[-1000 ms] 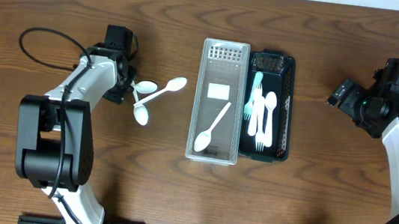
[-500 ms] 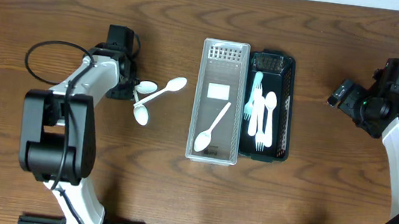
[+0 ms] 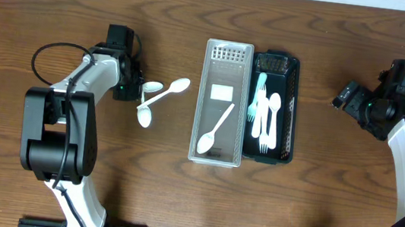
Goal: Pack container
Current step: 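Return the left gripper to the spoons and grasp another spoon, then move the spoon over the white tray and release it, then grasp the last white spoon with the left gripper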
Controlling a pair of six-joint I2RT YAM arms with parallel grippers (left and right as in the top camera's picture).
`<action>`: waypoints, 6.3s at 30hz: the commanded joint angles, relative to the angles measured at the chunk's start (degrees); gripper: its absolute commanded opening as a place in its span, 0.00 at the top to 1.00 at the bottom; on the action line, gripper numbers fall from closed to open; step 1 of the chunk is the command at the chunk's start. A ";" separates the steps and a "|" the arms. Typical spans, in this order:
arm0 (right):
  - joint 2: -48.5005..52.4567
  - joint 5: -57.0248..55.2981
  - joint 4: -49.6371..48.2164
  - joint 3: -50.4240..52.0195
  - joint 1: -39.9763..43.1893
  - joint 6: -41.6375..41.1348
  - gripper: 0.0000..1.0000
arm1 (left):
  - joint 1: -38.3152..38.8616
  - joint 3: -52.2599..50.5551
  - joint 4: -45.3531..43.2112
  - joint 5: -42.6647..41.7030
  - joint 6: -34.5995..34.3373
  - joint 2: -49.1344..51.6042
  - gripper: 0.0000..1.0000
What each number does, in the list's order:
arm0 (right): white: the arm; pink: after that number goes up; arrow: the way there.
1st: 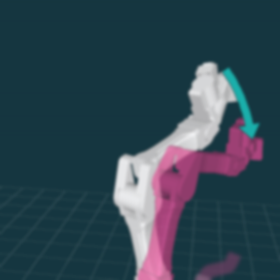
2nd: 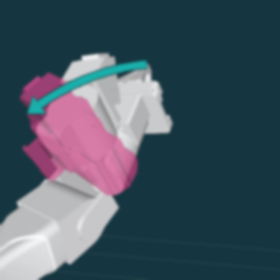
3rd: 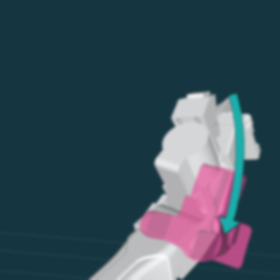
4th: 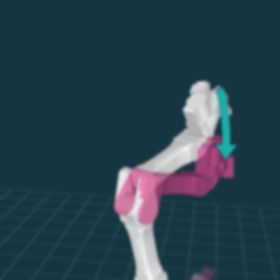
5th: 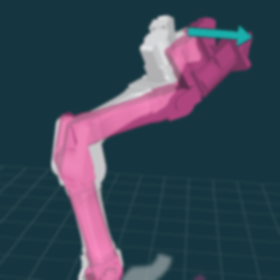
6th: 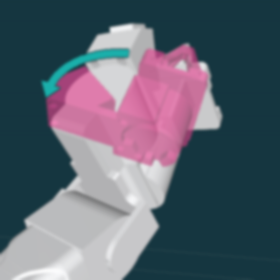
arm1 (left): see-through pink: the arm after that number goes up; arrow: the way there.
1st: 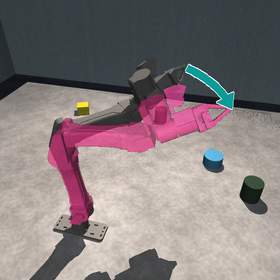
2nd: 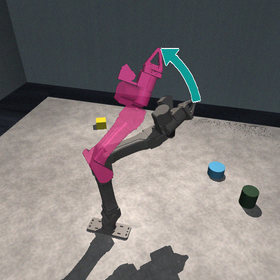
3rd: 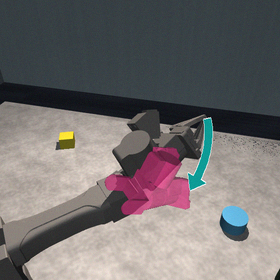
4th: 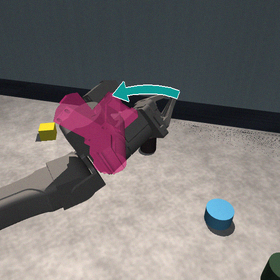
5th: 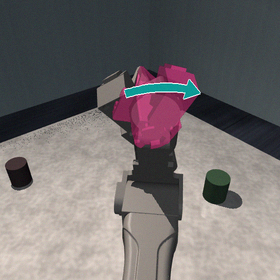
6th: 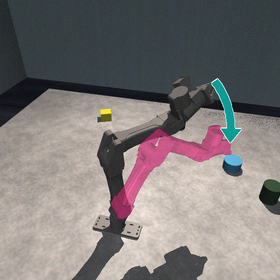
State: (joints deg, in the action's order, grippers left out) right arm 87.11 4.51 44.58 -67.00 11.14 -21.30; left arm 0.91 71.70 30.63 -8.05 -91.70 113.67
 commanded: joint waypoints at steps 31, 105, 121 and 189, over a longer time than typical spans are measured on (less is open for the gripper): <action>0.28 0.20 -1.53 -0.31 -3.28 -0.50 0.01 | 22.80 -0.61 6.86 -9.25 84.43 -32.54 0.94; 0.28 -0.02 0.22 -0.33 -3.28 -0.48 0.01 | 14.53 9.62 17.70 5.62 143.51 7.45 0.69; 0.28 -0.02 0.98 -0.31 -3.28 -0.50 0.01 | 14.56 11.19 19.87 15.50 128.93 -1.25 0.94; 0.28 -0.02 0.90 -0.31 -3.28 -0.50 0.01 | 3.34 9.29 22.14 6.91 68.65 1.81 0.25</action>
State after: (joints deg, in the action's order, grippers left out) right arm 87.15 4.49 45.25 -67.00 8.27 -21.30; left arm 4.27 81.23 52.66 -1.13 -22.83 113.03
